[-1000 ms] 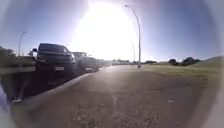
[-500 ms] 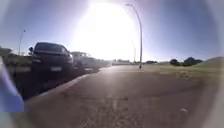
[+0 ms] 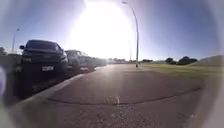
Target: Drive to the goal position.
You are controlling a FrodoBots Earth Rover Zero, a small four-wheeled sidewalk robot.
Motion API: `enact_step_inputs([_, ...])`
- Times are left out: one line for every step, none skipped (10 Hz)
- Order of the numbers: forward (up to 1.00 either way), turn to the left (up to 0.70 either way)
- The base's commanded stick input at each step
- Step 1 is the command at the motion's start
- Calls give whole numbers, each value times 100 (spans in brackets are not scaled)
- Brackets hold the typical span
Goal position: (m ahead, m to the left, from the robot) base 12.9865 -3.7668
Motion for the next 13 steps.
enact_step_inputs([70, -35])
enact_step_inputs([70, -35])
enact_step_inputs([70, -35])
enact_step_inputs([70, -23])
enact_step_inputs([70, -8])
enact_step_inputs([70, 0])
enact_step_inputs([70, 0])
enact_step_inputs([70, 0])
enact_step_inputs([70, 0])
enact_step_inputs([70, 0])
enact_step_inputs([70, 0])
enact_step_inputs([70, 0])
enact_step_inputs([70, 0])
